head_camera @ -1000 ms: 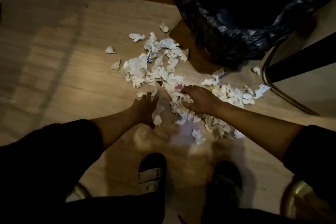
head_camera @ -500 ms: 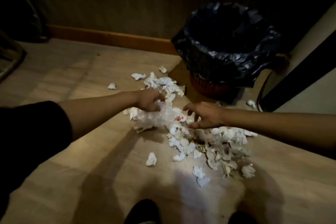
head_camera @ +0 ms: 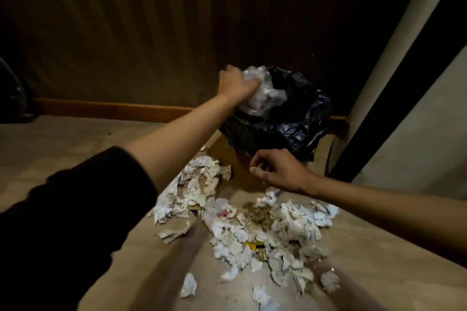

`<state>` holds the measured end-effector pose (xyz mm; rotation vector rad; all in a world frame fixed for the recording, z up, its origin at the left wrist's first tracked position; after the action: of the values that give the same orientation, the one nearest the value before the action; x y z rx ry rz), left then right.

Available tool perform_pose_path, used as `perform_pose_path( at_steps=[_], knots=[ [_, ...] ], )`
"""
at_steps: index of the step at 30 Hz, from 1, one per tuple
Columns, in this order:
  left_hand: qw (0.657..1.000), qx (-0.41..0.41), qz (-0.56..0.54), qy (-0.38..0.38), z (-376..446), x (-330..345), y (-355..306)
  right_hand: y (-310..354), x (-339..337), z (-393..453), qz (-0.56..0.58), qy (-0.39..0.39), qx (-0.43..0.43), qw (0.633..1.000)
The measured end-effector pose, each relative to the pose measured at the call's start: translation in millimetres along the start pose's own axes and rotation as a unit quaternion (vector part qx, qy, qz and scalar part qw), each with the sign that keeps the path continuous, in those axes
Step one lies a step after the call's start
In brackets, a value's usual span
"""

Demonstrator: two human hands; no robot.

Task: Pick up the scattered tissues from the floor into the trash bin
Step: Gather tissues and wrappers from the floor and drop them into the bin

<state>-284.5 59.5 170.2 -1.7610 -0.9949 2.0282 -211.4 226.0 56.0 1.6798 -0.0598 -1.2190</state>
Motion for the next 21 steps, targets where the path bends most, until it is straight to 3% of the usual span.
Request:
perform_pose_path(
  at_steps=[2, 4, 5, 7, 8, 10, 13, 16, 18, 21],
  knots=[
    [0.981, -0.093, -0.138, 0.101, 14, 38, -1, -21, 13, -14, 0.000, 0.033, 0.048, 0.998],
    [0.954, -0.148, -0.247, 0.084, 17, 57, 9, -38, 21, -25, 0.006, 0.052, 0.085, 0.995],
    [0.963, -0.135, -0.228, 0.038, 7, 53, 12, -44, 23, -30, 0.011, 0.055, 0.098, 0.994],
    [0.991, -0.004, -0.111, -0.073, -18, 38, 18, -57, 28, -37, 0.005, 0.061, 0.105, 0.993],
    [0.987, 0.079, -0.064, -0.121, -34, 33, 25, -62, 31, -39, -0.015, 0.066, 0.101, 0.993],
    [0.971, 0.196, -0.003, -0.136, -71, 36, 49, -74, 40, -42, -0.052, 0.080, 0.097, 0.991],
    [0.957, 0.269, 0.099, -0.052, -111, 69, 93, -86, 57, -47, -0.098, 0.125, 0.090, 0.983],
    [0.932, 0.290, 0.207, 0.066, -141, 108, 136, -93, 78, -51, -0.145, 0.186, 0.084, 0.968],
    [0.891, 0.291, 0.299, 0.178, -160, 137, 165, -95, 96, -54, -0.143, 0.214, 0.090, 0.962],
    [0.801, 0.290, 0.415, 0.320, -189, 172, 200, -97, 126, -61, -0.185, 0.255, 0.074, 0.946]
  ],
)
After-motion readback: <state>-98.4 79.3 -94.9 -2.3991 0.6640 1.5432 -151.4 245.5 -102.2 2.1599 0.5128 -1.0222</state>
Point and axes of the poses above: each hand's wrist, its own z-axis towards the middle knuckle, its own x-axis out of the palm, y = z × x, the point moved 5 cm from there along z, towards the middle knuckle, and after that the axes turned 12 degrees about z, right-handed, at the moved point
